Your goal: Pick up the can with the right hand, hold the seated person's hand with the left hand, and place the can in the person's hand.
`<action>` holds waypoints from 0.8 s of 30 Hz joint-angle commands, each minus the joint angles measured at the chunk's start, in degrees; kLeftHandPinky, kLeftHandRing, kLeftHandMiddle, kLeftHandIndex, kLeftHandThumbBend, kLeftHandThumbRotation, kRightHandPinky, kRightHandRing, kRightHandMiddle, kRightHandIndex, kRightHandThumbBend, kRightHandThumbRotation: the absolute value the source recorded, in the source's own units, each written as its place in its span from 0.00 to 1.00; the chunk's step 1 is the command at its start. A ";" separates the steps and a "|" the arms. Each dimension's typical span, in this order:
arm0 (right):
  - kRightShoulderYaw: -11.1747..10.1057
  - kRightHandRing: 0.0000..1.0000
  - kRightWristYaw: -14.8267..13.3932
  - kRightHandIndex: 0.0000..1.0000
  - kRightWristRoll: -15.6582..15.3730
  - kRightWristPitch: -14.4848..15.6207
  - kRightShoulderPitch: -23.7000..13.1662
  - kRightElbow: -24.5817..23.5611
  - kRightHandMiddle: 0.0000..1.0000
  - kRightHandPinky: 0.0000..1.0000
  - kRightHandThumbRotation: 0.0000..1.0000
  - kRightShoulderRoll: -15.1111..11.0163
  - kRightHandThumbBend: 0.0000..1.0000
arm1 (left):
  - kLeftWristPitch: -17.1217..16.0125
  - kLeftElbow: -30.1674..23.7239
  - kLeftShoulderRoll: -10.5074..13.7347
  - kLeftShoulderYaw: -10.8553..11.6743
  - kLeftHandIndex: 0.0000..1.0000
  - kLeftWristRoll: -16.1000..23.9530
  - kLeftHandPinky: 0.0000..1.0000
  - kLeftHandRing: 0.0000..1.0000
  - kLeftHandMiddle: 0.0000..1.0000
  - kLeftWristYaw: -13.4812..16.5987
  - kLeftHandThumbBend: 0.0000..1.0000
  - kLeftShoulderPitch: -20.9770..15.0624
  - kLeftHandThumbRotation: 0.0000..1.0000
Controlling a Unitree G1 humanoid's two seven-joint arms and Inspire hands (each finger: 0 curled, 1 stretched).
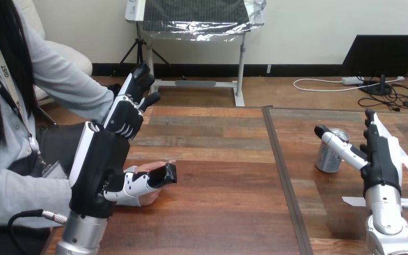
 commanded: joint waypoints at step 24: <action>1.44 0.97 -1.45 1.00 -2.35 7.33 -4.81 0.65 0.99 0.90 0.49 -0.93 1.00 | -0.95 -1.49 0.35 1.50 0.96 -1.05 0.89 0.96 0.99 -0.82 1.00 -2.74 0.56</action>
